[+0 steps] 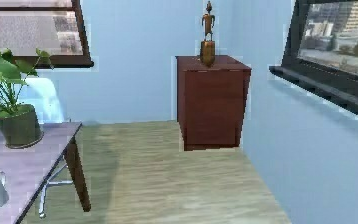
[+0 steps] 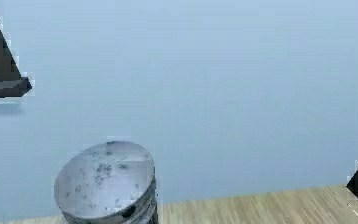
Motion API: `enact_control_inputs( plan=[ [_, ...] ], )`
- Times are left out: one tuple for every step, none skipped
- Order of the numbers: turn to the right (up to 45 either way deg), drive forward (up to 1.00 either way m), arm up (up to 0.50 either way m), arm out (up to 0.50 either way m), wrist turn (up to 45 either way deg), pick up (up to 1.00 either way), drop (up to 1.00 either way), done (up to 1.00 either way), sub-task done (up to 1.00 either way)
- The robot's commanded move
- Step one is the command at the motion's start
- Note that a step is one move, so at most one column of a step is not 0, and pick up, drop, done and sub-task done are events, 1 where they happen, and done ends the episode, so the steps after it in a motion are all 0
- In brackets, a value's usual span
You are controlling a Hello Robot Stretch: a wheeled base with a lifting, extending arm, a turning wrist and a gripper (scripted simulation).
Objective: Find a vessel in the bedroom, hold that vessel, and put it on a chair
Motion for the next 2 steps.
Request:
enact_control_inputs(
  plan=[
    [-45.0, 0.00, 0.00, 0.00, 0.0, 0.00, 0.00, 0.00, 0.00],
    [-45.0, 0.00, 0.00, 0.00, 0.0, 0.00, 0.00, 0.00, 0.00]
  ],
)
